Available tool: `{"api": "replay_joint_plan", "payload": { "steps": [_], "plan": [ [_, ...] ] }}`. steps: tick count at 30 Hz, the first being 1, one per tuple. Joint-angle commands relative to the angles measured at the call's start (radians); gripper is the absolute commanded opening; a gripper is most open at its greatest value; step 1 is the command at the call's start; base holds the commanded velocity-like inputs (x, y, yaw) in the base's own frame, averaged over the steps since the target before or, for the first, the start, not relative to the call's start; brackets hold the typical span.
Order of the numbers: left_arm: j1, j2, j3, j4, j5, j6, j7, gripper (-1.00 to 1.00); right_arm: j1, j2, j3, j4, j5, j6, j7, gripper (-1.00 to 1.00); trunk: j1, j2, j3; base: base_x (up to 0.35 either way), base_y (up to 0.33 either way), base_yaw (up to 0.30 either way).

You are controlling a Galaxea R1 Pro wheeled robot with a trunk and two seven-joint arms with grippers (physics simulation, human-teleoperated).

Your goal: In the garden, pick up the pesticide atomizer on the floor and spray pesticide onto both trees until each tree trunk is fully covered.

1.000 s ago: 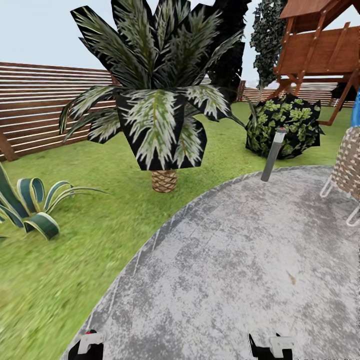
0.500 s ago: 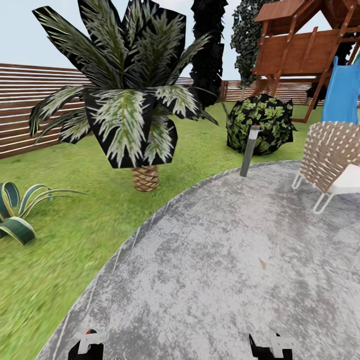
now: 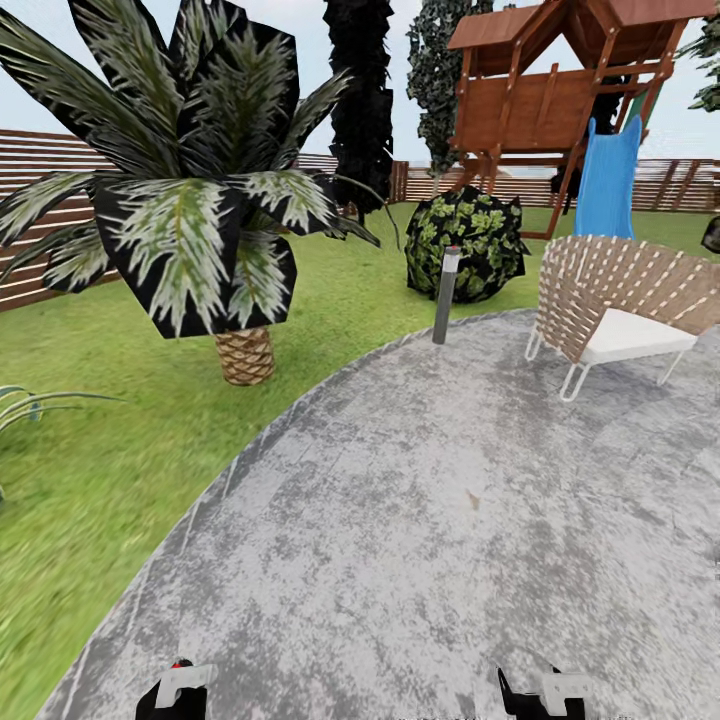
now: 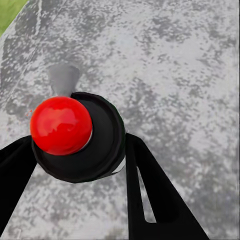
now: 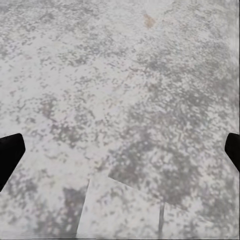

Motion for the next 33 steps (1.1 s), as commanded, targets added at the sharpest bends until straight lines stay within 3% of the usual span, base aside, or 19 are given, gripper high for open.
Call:
{"api": "replay_joint_plan", "payload": {
  "steps": [1, 33],
  "plan": [
    [0.0, 0.0, 0.0, 0.0, 0.0, 0.0, 0.0, -1.0, 0.0, 0.0, 0.0, 0.0, 0.0, 0.0, 0.0, 1.0, 0.0, 0.0, 0.0, -0.002, -0.001, -0.264],
    [0.0, 0.0, -0.001, 0.0, 0.002, 0.0, -0.002, -1.0, 0.0, 0.002, 0.001, 0.0, 0.0, 0.0, 0.0, 1.0, 0.0, 0.0, 0.0, 0.0, 0.0, -0.268]
  ]
}}
